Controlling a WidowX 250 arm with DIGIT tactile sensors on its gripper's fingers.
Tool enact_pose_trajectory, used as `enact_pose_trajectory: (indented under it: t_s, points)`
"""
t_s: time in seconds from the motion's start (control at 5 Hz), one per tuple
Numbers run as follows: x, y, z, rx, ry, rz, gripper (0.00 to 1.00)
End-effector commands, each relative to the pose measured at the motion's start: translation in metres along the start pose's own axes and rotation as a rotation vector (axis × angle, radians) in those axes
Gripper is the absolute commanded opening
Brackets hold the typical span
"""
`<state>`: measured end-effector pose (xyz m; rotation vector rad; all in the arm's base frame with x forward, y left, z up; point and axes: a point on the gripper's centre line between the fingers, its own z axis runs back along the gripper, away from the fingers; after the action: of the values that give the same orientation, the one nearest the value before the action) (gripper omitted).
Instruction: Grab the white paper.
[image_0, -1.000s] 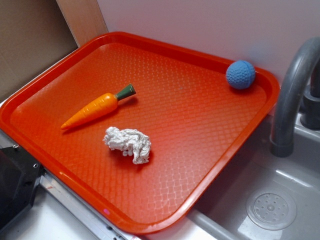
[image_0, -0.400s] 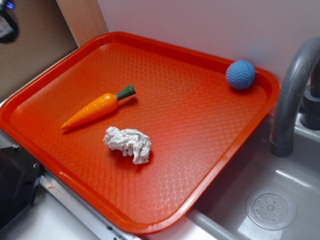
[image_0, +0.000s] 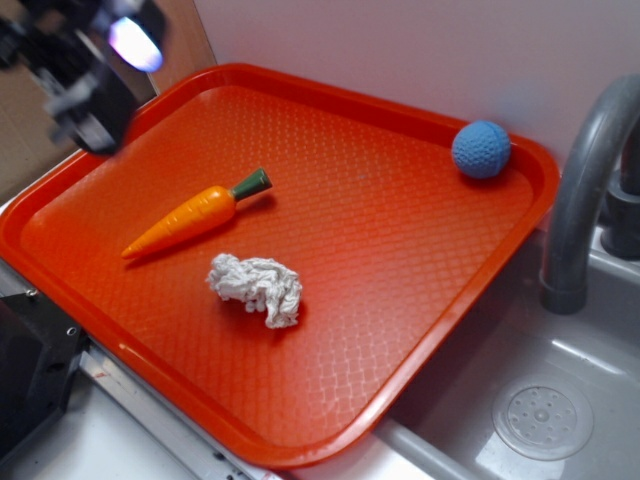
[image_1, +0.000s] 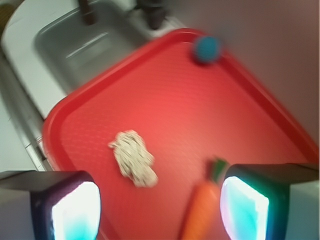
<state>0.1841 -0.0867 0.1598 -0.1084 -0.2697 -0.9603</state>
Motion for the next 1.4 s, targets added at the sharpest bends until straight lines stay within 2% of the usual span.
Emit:
enact_pose_trajectory:
  t_s: [0.0, 0.2, 0.6, 1.0, 1.2]
  points:
    - [-0.002, -0.015, -0.044, -0.112, 0.096, -0.279, 1.00]
    - [-0.010, -0.016, -0.071, -0.110, 0.175, -0.283, 1.00]
    - [-0.011, -0.026, -0.108, -0.076, 0.320, -0.343, 1.00]
    - [-0.018, -0.021, -0.127, -0.068, 0.383, -0.325, 1.00]
    - [-0.021, -0.021, -0.129, -0.029, 0.423, -0.290, 0.00]
